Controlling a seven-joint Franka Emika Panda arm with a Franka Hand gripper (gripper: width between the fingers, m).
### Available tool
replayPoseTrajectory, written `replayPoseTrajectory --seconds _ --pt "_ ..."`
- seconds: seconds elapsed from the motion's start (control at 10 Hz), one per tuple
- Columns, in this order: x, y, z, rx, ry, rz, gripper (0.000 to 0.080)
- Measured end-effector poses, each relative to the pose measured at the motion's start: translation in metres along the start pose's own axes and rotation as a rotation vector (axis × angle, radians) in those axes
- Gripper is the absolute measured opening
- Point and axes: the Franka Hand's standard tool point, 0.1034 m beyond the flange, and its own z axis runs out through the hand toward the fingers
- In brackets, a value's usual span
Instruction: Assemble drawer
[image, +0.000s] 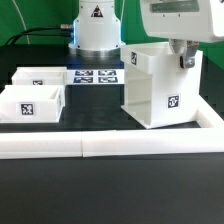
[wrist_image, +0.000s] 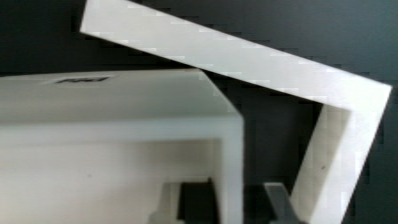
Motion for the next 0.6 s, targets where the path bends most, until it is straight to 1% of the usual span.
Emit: replayPoseTrajectory --seconds 0.3,0.5,0.6 --pt "-0.0011 0.0001 0.0003 0.003 -0.015 0.118 0.0039" --pt "0.0040 -0.0002 0.0018 0.005 -0.022 0.147 0.0039" --pt "0.0072 -0.0056 0.0033 0.009 -0.026 0.161 0.0039"
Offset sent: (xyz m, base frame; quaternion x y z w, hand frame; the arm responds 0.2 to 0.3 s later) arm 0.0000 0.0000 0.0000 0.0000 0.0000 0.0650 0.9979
